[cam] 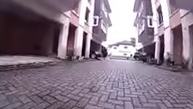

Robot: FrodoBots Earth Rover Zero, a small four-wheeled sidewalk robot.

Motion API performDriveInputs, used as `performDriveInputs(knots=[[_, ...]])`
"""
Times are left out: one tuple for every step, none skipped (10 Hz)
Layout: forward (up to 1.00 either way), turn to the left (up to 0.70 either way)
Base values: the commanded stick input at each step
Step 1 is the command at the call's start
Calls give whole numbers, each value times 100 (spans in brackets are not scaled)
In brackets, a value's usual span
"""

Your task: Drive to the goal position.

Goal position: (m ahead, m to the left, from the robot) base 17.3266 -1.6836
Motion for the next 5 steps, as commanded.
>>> performDriveInputs(knots=[[50,-39],[50,-50],[50,-50],[50,-50],[50,-50]])
